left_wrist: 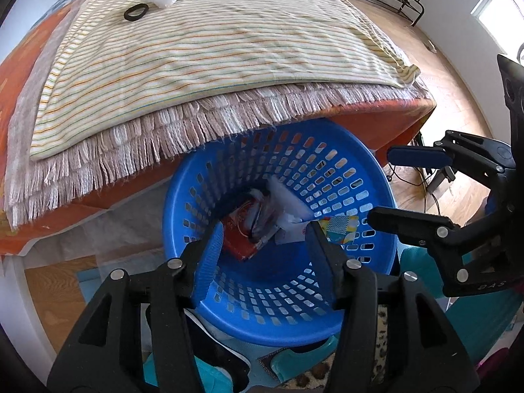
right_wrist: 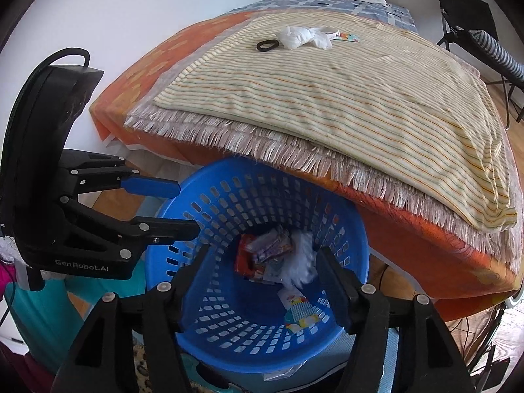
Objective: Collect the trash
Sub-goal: 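Move the left tool to the black hair tie while the right tool reaches the tissue ball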
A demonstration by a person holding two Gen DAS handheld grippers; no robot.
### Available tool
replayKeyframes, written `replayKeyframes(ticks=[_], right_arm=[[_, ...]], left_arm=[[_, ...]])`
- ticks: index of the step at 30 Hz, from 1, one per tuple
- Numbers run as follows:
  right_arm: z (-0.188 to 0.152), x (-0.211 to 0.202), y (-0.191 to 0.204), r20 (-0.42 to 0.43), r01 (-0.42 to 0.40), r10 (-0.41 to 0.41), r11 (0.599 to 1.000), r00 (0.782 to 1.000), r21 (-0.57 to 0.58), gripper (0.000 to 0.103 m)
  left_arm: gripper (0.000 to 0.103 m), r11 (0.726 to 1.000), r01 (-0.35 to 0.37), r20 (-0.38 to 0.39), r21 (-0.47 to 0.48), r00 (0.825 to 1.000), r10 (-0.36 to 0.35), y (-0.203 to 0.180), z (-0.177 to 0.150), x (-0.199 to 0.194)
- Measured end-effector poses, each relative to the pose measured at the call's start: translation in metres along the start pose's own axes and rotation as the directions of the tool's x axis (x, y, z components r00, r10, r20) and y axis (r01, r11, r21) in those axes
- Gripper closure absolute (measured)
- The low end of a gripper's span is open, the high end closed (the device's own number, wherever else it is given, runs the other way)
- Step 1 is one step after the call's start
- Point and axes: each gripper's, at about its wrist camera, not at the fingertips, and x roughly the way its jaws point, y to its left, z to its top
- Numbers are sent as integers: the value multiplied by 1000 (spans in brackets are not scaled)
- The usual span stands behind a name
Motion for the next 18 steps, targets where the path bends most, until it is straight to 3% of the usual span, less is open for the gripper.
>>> replayKeyframes(ticks=[18], right_arm=[[7,-3,-10,25,35,-36,998,999,44,18]], left_arm=[[49,1000,6,22,-22,1000,-5,7,9,-8]])
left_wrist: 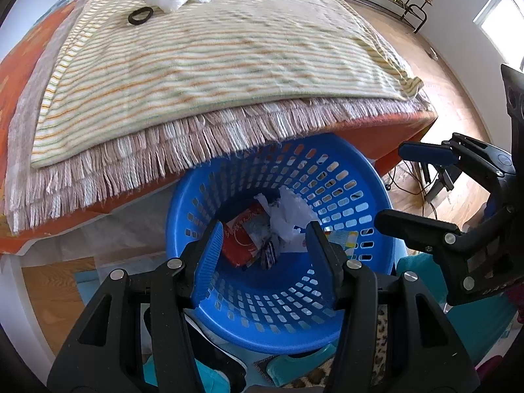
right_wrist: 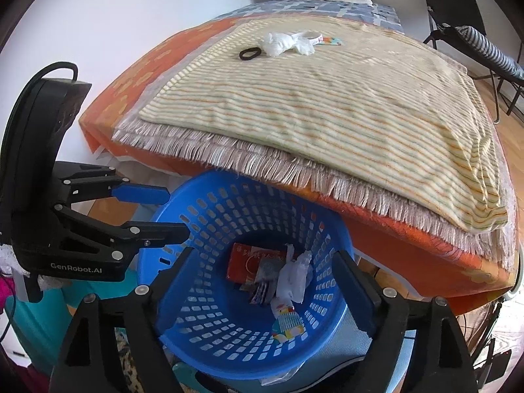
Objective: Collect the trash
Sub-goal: 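Move the left tool to the black hair tie while the right tool reaches the tissue ball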
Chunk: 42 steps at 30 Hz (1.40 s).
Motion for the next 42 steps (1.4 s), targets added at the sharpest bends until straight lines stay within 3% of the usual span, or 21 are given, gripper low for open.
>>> replayKeyframes(ticks=[9,17,24,32,42], right_arm=[[19,-12,-10,56,0,-2,999,998,43,16],[48,-24,-11,111,-14,9,999,994,48,15],[81,-31,-16,155,-56,43,995,987,81,15],[119,-29,-27,170,-102,86,991,982,87,16],[183,-2,-51,204,-196,161,966,966,168,16]], left_arm=[[49,999,-17,63,-45,998,20,14,17,-17],[49,995,-14,114,-99,993,25,31,58,-37],[49,992,-93,167,-84,980,106,51,97,-53],[49,977,-113,162,-181,976,143,100,133,-38],[49,973,-116,163,-200,975,150,124,174,-19]])
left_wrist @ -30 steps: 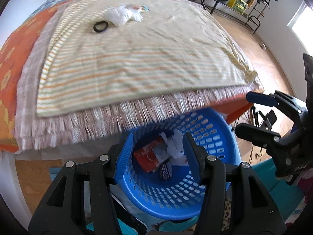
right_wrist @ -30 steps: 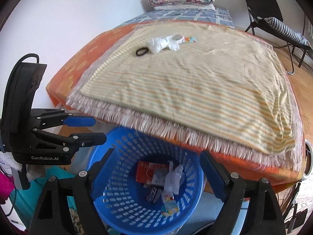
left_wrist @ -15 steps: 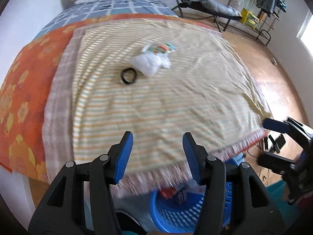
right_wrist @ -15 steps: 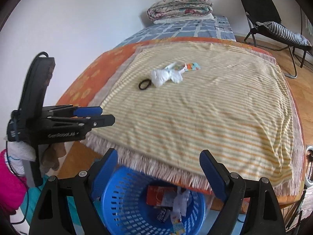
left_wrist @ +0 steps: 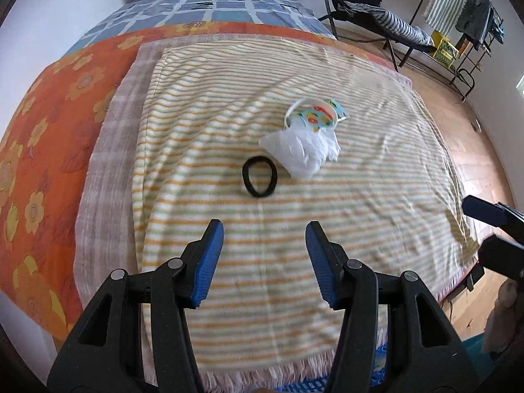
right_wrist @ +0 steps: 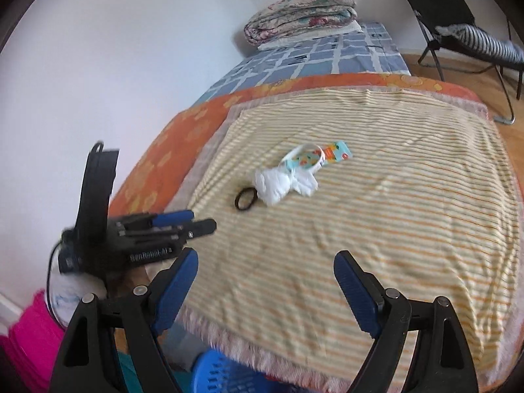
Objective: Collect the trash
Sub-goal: 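Move the left tool to the black hair tie while the right tool reaches the tissue ball, then close the left tool on the hair tie while the right tool grasps the white tissue ball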
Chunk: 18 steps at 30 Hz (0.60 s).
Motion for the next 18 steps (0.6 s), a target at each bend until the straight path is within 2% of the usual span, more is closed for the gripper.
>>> replayKeyframes(ticks=[8,12,13,18], right_arm=[[34,50,-16,-26,-47,51,993,998,111,17],[46,72,-31,-34,-54,63,977,997,205,24],[49,78,-35,-35,-59,68,972,997,227,25],[56,99,-40,-44,-59,73,964,996,259,31]], left_arm=[[55,1000,27,-17,-15,999,-27,3,16,23],[56,999,27,-24,-39,999,-28,9,23,34],[62,999,25,-27,-42,999,-26,10,24,36],[63,998,31,-41,-63,999,-33,18,30,50]])
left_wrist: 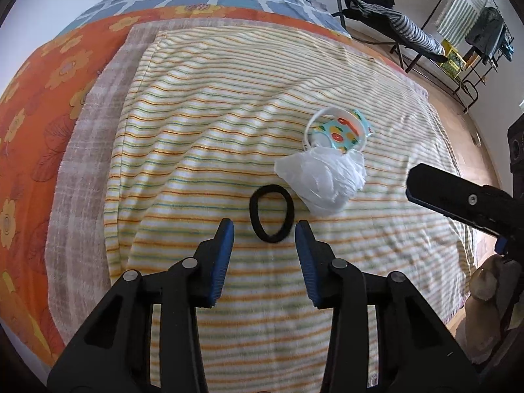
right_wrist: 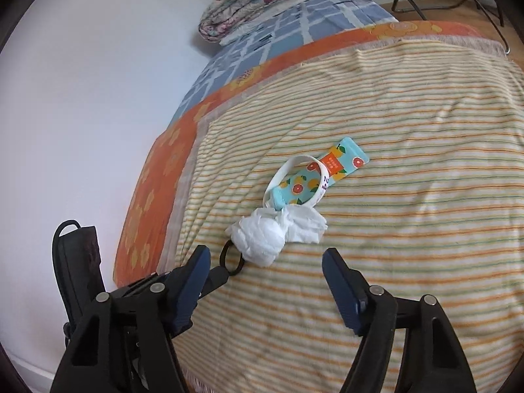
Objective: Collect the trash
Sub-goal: 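Close the left tool on the hair tie while the right tool grasps the white tissue ball, then carry the hair tie and tissue ball over the blue basket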
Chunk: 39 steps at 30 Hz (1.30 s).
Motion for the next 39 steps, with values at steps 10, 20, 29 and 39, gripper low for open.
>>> replayKeyframes(ticks=[10,20,29,39], right_arm=[[13,28,0,-9,-3,4,999,1000,47,31],[9,60,18,-50,46,-47,999,998,-27,31],[3,69,20,-60,69,-74,993,995,-92,71],[-9,29,23,-28,50,-55,985,998,-164,75]], left_arm=[[93,997,-47,-6,63,999,47,0,6,19],[99,997,-55,8,57,998,55,18,5,11],[99,996,-64,20,56,998,62,24,-1,3],[99,996,-62,52,66,997,59,24,-4,-11]])
